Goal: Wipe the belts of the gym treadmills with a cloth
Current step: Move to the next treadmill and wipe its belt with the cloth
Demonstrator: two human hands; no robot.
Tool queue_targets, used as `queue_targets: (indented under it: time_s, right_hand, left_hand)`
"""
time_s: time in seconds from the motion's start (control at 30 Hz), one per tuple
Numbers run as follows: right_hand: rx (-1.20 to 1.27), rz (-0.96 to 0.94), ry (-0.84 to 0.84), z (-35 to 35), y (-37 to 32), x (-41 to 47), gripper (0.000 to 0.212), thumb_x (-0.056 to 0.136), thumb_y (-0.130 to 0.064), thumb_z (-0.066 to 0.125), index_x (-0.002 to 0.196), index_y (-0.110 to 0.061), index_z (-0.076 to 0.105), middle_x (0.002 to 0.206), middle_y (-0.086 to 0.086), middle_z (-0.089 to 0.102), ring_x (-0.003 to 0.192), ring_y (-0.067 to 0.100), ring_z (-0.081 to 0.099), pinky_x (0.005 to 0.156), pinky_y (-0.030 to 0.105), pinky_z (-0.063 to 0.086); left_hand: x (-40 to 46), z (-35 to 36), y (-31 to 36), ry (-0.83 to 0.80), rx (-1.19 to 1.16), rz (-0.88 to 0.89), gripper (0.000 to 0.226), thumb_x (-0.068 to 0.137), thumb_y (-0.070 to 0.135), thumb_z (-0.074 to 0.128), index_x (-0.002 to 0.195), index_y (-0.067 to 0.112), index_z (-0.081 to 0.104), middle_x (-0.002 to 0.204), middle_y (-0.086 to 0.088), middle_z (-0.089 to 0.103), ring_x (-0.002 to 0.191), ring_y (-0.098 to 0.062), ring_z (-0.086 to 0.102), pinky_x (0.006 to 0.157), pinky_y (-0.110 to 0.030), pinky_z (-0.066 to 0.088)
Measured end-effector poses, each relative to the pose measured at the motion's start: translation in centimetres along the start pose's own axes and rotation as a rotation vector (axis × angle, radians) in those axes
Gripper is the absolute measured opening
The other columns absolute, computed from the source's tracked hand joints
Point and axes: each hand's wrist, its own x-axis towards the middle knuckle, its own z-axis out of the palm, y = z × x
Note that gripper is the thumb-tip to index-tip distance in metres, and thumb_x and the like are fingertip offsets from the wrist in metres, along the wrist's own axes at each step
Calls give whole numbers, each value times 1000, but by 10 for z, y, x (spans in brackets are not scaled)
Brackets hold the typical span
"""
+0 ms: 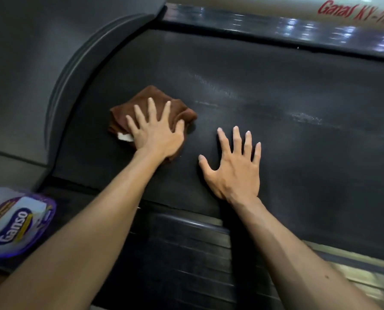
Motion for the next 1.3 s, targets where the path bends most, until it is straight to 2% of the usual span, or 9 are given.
queue_targets:
  time_s: [0.2, 0.37, 0.5, 0.6, 0.7, 0.93, 1.03, 1.13, 1.3]
  right_hand:
    - [-22, 0, -1, 0, 3, 2, 94, 88, -80, 16, 166, -29, 11, 174, 3, 7, 160, 31, -3, 128, 55, 2]
    - [-4, 5, 6, 2, 2, 2, 94, 87, -80, 16, 166, -30, 14, 174, 1, 8, 160, 30, -3, 129, 53, 0]
    - [-3, -1, 0, 0, 4, 1, 94, 87, -79, 16, 166, -29, 15, 174, 3, 8, 160, 31, -3, 128, 54, 0]
    - [-4, -3, -3, -2, 1, -1, 93, 88, -78, 16, 166, -27, 14, 174, 5, 7, 160, 32, -3, 128, 56, 1]
    - [-2, -4, 2, -1, 0, 0, 93, 89, -77, 18, 167, -27, 13, 174, 5, 7, 160, 32, -4, 128, 56, 1]
    - [-17, -3, 10, 1, 3, 0, 93, 89, -78, 16, 167, -28, 14, 174, 4, 8, 160, 31, -3, 128, 55, 2]
    - [-24, -2, 5, 1, 2, 1, 93, 88, -79, 15, 166, -29, 12, 174, 3, 7, 160, 31, -4, 128, 54, 1]
    - [-10, -6, 2, 1, 1, 2, 93, 88, -79, 15, 166, -29, 13, 174, 2, 7, 160, 30, -4, 128, 54, 1]
    - [-10, -4, -4, -1, 3, 0, 92, 89, -78, 17, 166, -28, 13, 174, 3, 6, 160, 31, -5, 128, 54, 0]
  left_hand:
    - [73, -10, 60, -102, 40, 264, 70, 99, 71, 20, 162, 44, 6, 173, -1, -8, 157, -39, -9, 124, -60, -7]
    - [106, -23, 10, -88, -9, 80, 69, 100, 68, 21, 163, 42, 8, 173, 0, -7, 157, -36, -8, 125, -56, -8]
    - [61, -18, -31, -64, -8, 27, 69, 101, 67, 19, 163, 40, 5, 173, -1, -5, 157, -37, -6, 125, -57, -5]
    - [14, -7, -29, -33, 13, 32, 68, 102, 65, 21, 163, 39, 6, 173, -2, -5, 157, -39, -6, 125, -57, -6]
    - [9, -1, -1, -37, 31, 107, 67, 102, 65, 21, 163, 40, 6, 173, -2, -7, 156, -40, -8, 123, -58, -8]
    - [83, -8, 64, -81, 14, 380, 62, 103, 66, 21, 160, 49, 9, 173, 3, -3, 157, -34, -7, 125, -57, -5]
    - [110, -17, 51, -95, -9, 325, 62, 103, 64, 21, 161, 46, 11, 173, 3, -3, 158, -32, -6, 125, -54, -6]
    - [122, -25, 13, -95, -23, 144, 63, 103, 63, 21, 162, 44, 10, 173, 2, -3, 158, -33, -6, 125, -53, -6]
    - [73, -25, -35, -85, -38, 20, 65, 104, 63, 19, 163, 40, 8, 173, 2, -6, 158, -33, -7, 126, -55, -6]
